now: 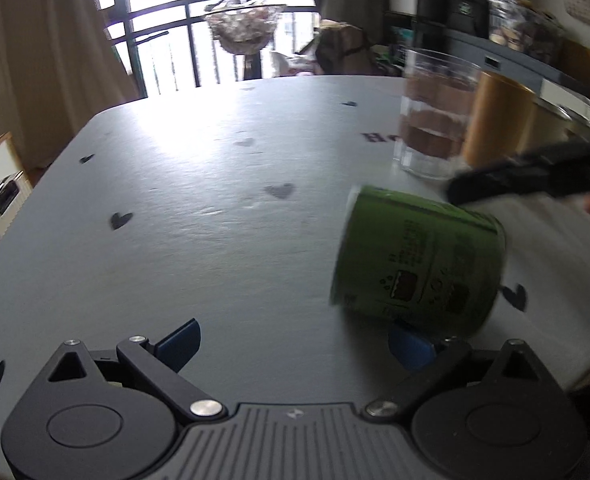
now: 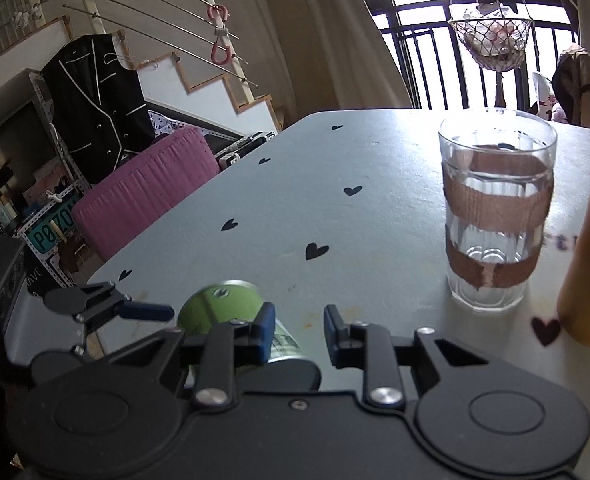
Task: Flip cup upright
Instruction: 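Grasp the tin's closed end with the right gripper while the left gripper holds it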
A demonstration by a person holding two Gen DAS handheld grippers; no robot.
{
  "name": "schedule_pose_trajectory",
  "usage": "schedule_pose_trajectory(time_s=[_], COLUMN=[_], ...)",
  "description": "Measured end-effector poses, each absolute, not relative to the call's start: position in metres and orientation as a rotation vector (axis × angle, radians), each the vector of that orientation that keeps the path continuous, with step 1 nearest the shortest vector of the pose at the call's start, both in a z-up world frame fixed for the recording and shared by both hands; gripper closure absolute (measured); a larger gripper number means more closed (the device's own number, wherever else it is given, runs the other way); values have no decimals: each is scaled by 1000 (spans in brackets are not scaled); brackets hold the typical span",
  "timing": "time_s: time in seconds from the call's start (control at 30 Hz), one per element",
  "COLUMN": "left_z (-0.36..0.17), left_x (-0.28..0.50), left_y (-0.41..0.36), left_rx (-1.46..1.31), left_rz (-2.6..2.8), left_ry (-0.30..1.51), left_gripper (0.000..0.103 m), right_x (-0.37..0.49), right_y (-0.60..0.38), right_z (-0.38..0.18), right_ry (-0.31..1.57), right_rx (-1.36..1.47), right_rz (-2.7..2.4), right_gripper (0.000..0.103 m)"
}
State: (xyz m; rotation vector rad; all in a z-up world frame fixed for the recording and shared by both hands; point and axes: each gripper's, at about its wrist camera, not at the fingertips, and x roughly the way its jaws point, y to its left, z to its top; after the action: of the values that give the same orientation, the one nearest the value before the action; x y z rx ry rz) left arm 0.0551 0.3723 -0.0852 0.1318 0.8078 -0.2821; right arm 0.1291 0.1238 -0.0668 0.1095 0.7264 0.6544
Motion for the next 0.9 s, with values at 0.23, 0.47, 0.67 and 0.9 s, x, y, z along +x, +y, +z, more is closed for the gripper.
schedule_pose_trajectory(time_s=[0.23,0.47,0.67,0.9], left_z=[-81,-46,-47,-73], left_x=[63,53,54,58], left_y=[392,419,400,372], left_rx=[-7,-269,-481,-626], left_rz=[-221,-152,-271,-295], left_ry=[819,784,889,991], left_gripper=[4,4,10,16], right_x=[120,126,134,144], right_y=[123,112,109,102], right_z=[-70,-74,-76,-73], right_ry=[744,755,772,788], right_rx=[107,191,268,356], right_rz=[666,677,714,720], right_gripper=[75,74,74,74])
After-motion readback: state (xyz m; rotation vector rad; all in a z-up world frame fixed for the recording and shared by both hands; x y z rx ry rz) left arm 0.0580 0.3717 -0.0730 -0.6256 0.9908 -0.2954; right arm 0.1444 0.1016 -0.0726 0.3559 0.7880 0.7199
